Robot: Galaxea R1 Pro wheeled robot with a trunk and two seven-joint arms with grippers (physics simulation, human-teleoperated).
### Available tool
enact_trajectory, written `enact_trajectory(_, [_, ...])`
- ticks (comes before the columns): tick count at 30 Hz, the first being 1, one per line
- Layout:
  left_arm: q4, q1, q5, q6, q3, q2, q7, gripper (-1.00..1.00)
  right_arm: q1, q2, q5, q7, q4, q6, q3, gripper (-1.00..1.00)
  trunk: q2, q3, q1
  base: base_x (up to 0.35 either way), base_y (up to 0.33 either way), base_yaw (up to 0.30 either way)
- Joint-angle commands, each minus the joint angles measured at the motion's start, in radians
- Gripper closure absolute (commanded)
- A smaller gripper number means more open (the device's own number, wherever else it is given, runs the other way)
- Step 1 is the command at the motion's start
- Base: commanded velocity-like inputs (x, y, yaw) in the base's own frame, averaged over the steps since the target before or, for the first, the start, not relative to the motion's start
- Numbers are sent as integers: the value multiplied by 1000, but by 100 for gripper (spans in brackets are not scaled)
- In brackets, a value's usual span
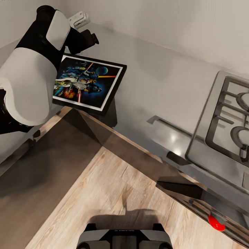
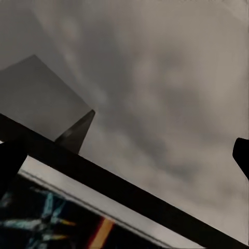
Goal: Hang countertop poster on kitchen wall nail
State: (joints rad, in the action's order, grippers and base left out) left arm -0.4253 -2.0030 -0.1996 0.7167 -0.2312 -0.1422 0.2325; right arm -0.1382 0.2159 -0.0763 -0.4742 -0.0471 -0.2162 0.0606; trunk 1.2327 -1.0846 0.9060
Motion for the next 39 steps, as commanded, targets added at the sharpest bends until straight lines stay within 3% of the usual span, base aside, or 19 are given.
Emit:
enact_trajectory(1, [-1,0,-11,3,-3,-1,8,-100,-1,0,-8,-8,-4,-3,5,-100,0,0,0,42,0,0])
enact_trajectory(39, [14,0,-11,-2,-3,-1,8,-100,-1,0,-7,-8,-5,-2,5,-100,0,-1,0,6,0,0])
